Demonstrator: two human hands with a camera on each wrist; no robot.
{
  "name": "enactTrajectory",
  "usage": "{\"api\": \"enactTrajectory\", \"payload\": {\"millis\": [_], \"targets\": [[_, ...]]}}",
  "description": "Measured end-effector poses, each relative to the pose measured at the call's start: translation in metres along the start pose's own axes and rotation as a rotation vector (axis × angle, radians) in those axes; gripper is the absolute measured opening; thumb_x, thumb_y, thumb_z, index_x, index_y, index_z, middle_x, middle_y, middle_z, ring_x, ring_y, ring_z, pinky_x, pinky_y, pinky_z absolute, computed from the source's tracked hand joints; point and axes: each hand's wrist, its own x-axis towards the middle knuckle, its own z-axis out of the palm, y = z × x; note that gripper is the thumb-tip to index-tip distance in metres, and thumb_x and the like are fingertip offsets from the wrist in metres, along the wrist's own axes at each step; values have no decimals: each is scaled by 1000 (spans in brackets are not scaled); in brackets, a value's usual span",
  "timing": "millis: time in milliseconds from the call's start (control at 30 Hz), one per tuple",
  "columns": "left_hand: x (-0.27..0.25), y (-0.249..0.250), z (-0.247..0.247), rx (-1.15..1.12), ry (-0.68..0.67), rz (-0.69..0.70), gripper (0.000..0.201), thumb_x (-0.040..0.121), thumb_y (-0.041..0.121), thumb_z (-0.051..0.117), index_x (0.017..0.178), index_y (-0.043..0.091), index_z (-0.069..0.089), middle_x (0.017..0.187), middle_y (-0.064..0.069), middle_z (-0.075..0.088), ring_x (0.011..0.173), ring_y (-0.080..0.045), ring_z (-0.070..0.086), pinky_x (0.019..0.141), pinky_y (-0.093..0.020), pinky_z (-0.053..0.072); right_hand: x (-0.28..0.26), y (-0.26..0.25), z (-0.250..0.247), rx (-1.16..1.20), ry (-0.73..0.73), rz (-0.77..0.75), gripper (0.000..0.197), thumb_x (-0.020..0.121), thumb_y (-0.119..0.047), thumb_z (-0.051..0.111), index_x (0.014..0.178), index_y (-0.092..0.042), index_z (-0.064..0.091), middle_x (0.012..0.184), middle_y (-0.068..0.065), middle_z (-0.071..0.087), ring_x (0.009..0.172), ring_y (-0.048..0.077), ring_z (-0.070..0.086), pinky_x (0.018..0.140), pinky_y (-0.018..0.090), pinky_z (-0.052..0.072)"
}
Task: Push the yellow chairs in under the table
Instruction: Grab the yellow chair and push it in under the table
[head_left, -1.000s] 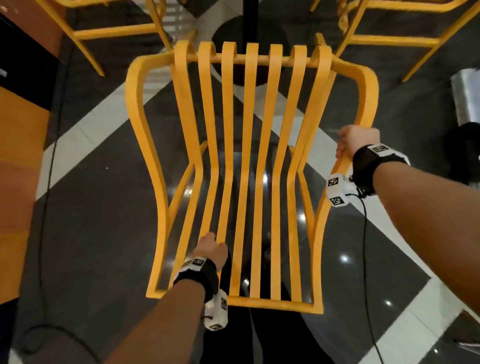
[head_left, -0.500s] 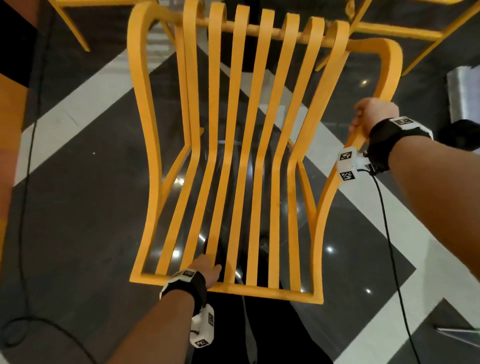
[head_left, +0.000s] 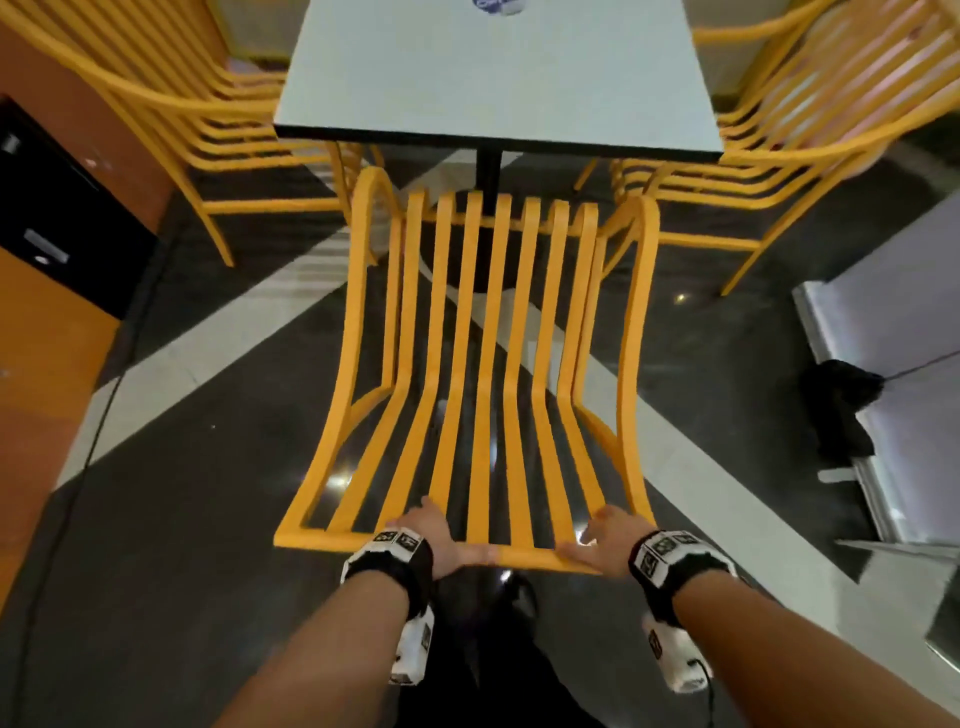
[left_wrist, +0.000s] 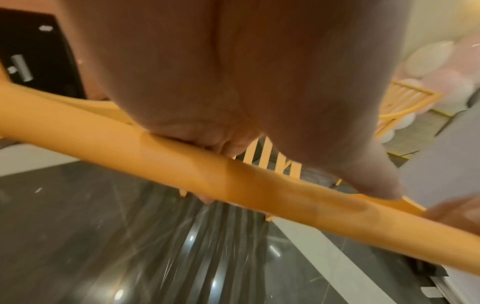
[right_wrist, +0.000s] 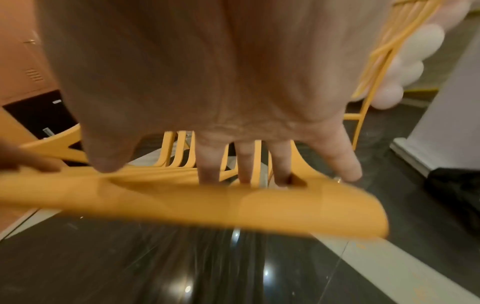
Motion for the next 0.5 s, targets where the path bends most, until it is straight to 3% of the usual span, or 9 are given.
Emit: {"api": "enactTrajectory", "payload": {"millis": [33,100,167,200,267,300,367,433,500], "targets": [[-3,4,-13,46,23,26,138,55,90,56,157,9,12,157,-11,36,138,-34,43,110,-46,40,-6,1,-2,-32,37,15,128,40,-105,17,141,-35,50,162,1,24,145,32,29,114,59,26],[-3,9,-35,128,89,81,119,56,80,66,148,13,33,142,-10,50,126,-34,53,99,-45,48,-25,1,-14,-51,114,60,115,47,-104,25,144,-42,40,164,-9,14,149,30,20,111,70,15],[-7,14,-57,215,175,152,74,73,54,72,131,13,49,124,-10,58,111,-33,60,85,-43,51,-35,4,-32,-20,220,74,83,68,-90,37,137,-46,44,160,-11,24,146,27,26,110,72,19],[-10,15,-68,252,206,176,55,81,40,70,127,14,53,123,-11,58,109,-33,60,84,-43,51,-38,5,-42,-9,256,74,70,74,-84,41,132,-46,48,157,-10,31,145,26,29,109,72,23],[-11,12,-86,261,271,234,40,87,25,64,125,17,57,134,-12,50,119,-35,55,93,-45,49,-40,5,-59,1,314,84,60,81,-77,43,129,-42,50,151,-9,39,142,25,32,107,70,27],[-12,5,-94,253,321,270,40,87,27,63,126,22,57,142,-10,46,126,-35,48,100,-47,43,-39,4,-66,1,335,84,62,81,-77,41,130,-41,49,150,-8,41,141,25,33,106,69,28],[-14,-19,-115,236,419,266,45,87,47,56,131,34,54,147,-2,43,136,-33,37,109,-56,28,-35,3,-81,-3,394,59,65,78,-78,37,129,-40,48,148,-9,43,140,26,36,105,67,31],[-10,-44,-134,235,477,188,51,87,64,44,131,41,49,145,2,46,136,-33,36,109,-65,18,-31,4,-95,-9,468,44,57,85,-73,37,132,-42,44,147,-11,44,139,25,37,105,66,33],[-6,-56,-153,241,495,143,58,87,70,36,135,40,46,145,2,46,138,-34,35,111,-70,10,-27,6,-110,-48,530,36,52,89,-70,34,133,-43,41,144,-12,47,136,23,40,103,65,36]]}}
